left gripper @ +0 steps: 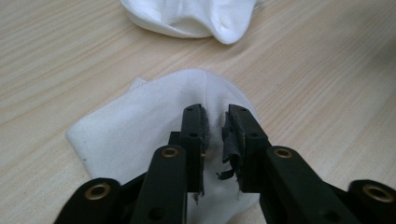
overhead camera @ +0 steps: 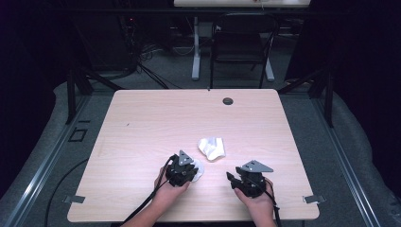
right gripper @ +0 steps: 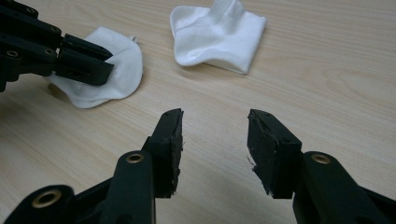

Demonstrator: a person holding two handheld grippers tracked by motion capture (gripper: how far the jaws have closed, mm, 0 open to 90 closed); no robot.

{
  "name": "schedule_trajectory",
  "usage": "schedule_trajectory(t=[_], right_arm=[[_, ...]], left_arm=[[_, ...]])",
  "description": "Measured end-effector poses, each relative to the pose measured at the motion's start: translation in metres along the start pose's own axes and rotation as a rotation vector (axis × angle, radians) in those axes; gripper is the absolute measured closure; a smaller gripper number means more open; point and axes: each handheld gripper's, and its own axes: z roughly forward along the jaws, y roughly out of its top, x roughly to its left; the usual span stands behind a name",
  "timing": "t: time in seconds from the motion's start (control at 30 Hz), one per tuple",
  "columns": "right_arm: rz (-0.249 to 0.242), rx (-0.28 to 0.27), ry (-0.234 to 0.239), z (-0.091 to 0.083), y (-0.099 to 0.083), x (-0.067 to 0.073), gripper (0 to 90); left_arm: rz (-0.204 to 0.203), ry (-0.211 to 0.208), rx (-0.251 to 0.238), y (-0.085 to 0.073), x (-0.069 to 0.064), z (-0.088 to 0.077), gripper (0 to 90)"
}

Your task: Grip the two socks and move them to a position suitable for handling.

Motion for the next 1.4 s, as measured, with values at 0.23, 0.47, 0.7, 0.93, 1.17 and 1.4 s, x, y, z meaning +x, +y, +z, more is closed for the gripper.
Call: schedule_trajectory(t=[0.23,0.47,0.7,0.93,1.17,1.4], right_arm=[[-0.004,0.001,-0.002,0.000,0.000,0.000,55.3],[-0.008,-0.003,0.003,0.001,0.000,0.002,55.3],[-0.028,0.003,0.013,0.002,0.000,0.009,55.3],[-0.035,0.023,0.050,0.007,0.001,0.018,62.6],[-0.093,0.064,0.121,0.022,0.009,0.039,78.7],[-0.148,0.095,0.151,0.047,0.021,0.058,86.4]], left_arm=[[0.000,-0.008,-0.004,-0.002,0.001,-0.002,85.6],[-0.031,-0.049,-0.031,-0.003,-0.003,-0.009,86.1],[-0.051,-0.098,-0.076,-0.001,-0.006,-0.024,86.0],[-0.103,-0.122,-0.119,0.002,0.002,-0.038,86.1],[-0.109,-0.136,-0.138,0.001,0.008,-0.048,86.2],[-0.113,-0.143,-0.146,-0.003,0.014,-0.050,86.2]])
